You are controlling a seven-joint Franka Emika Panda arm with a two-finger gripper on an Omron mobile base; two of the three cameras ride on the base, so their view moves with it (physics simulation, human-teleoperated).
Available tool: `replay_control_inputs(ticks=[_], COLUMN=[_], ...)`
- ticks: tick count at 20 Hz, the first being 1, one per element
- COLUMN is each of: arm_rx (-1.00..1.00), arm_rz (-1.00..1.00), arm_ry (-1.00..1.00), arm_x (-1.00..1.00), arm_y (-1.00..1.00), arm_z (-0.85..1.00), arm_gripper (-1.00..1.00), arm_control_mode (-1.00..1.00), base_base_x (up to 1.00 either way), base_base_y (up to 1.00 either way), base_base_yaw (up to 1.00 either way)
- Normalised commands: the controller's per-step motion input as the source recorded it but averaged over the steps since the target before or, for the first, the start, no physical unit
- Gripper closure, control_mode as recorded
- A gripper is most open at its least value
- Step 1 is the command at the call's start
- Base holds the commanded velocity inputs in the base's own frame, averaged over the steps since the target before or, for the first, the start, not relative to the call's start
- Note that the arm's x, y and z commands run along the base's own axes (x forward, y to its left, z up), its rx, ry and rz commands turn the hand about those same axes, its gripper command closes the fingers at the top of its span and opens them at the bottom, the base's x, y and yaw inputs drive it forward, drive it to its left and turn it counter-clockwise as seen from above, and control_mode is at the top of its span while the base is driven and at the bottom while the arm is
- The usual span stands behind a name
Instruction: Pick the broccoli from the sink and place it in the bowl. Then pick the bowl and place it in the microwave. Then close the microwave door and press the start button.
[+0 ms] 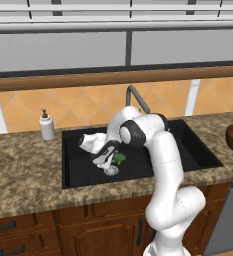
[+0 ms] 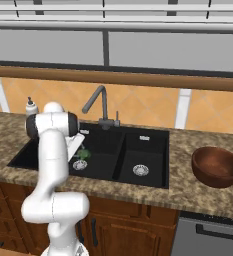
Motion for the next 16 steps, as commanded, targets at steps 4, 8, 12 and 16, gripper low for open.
replay_control_inputs(ticks=[4, 8, 12, 16], arm_rx=[0.0, 0.0, 0.03, 0.11], arm_rz=[0.09, 0.1, 0.11, 0.04], arm_ry=[-0.11, -0.1, -0.03, 0.01], arm_x=[-0.47, -0.74, -0.94, -1.0], arm_y=[0.06, 0.0, 0.0, -0.15], arm_z=[1.0, 1.0, 1.0, 1.0], arm_gripper=[1.0, 1.0, 1.0, 1.0], arm_control_mode=[-1.0, -1.0, -1.0, -1.0], base_base_x=[0.0, 0.0, 0.0, 0.0], base_base_y=[0.0, 0.0, 0.0, 0.0], base_base_yaw=[0.0, 0.0, 0.0, 0.0])
